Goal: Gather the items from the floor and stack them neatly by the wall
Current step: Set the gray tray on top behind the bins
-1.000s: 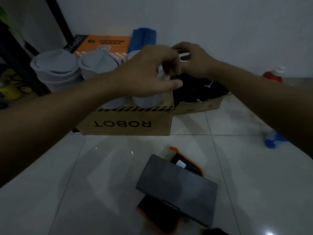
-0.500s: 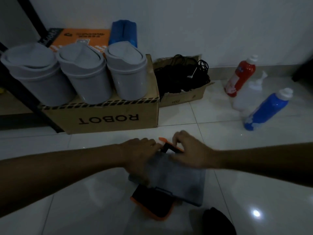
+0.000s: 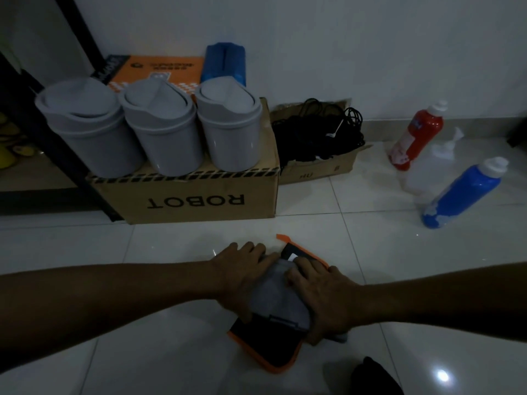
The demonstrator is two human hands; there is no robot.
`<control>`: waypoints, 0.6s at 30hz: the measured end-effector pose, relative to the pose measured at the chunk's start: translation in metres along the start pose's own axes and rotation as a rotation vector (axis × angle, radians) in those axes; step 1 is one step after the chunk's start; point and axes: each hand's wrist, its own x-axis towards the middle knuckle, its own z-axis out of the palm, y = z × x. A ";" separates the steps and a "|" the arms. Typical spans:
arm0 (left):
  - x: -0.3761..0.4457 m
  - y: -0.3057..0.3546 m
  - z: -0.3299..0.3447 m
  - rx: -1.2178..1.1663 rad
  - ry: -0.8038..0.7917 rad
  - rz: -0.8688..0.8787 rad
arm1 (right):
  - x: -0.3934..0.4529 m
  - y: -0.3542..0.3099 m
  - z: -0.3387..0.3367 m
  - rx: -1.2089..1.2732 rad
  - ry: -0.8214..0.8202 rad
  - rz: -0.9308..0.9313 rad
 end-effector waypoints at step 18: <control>-0.132 -0.107 -0.223 -0.346 -0.136 -0.388 | -0.016 -0.010 -0.277 0.243 0.055 -0.269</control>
